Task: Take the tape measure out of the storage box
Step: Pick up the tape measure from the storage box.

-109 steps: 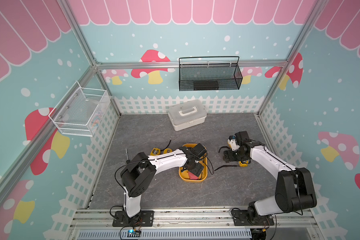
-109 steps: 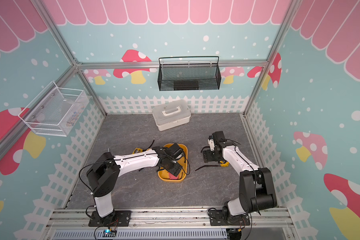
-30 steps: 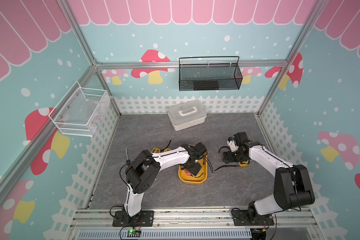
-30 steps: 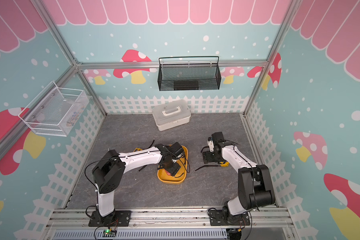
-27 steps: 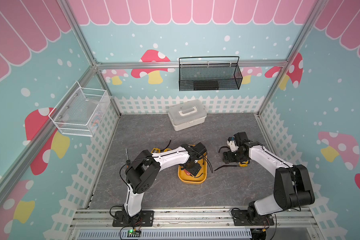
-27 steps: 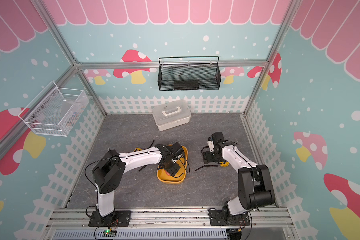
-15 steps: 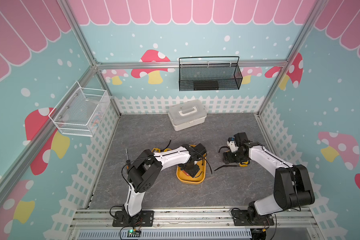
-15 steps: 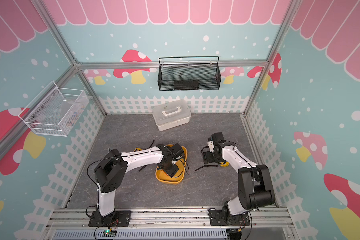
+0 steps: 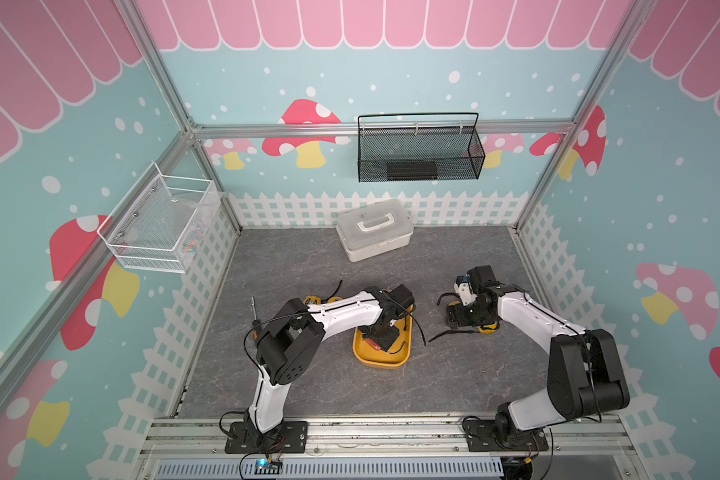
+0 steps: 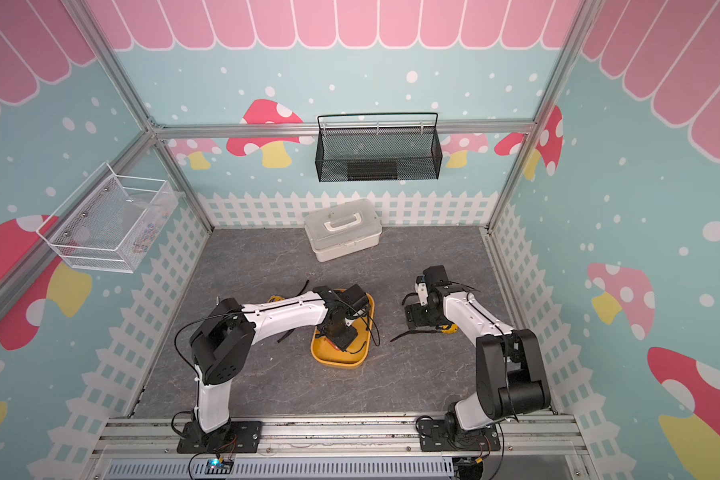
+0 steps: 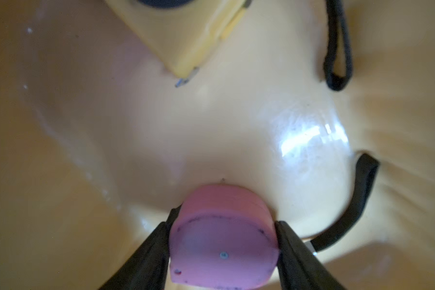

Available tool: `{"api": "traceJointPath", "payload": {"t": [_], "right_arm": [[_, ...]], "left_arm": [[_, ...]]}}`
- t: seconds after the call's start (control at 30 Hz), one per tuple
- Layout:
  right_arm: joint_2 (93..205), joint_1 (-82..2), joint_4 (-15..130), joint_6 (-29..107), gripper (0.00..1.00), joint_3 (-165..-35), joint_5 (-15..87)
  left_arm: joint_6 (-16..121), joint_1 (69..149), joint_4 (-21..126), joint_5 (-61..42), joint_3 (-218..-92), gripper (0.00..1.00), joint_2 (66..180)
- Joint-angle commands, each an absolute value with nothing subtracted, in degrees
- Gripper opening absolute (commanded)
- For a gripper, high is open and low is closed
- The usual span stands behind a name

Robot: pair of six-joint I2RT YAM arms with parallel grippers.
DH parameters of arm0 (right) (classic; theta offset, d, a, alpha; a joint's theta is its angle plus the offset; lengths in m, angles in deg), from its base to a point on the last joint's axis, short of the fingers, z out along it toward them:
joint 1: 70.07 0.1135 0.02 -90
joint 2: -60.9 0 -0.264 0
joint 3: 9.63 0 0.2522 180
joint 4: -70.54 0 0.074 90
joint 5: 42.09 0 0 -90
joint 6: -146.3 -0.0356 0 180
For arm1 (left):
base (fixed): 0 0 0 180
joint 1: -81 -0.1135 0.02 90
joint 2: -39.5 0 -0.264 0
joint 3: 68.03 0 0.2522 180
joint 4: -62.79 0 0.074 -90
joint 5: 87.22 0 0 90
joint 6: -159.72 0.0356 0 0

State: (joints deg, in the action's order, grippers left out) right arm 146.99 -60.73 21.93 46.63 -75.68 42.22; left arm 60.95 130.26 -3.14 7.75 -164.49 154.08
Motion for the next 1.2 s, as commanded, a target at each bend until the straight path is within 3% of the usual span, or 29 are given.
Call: {"api": "traceJointPath", "payload": {"t": [0.0, 0.77, 1.17], "right_arm": [[146.07, -60.82, 21.74, 47.16, 0.90, -74.95, 42.20], [145.96, -60.81, 21.53, 47.16, 0.90, -74.92, 42.23], [146.29, -60.76, 21.57, 47.33, 0.90, -75.12, 42.17]], "left_arm": [[60.45, 130.64, -1.52, 8.57, -166.59, 0.64, 154.98], [60.94, 129.03, -0.82, 7.76, -169.89, 0.58, 155.58], [60.14, 126.76, -0.82, 7.62, -169.24, 0.58, 148.83]]}}
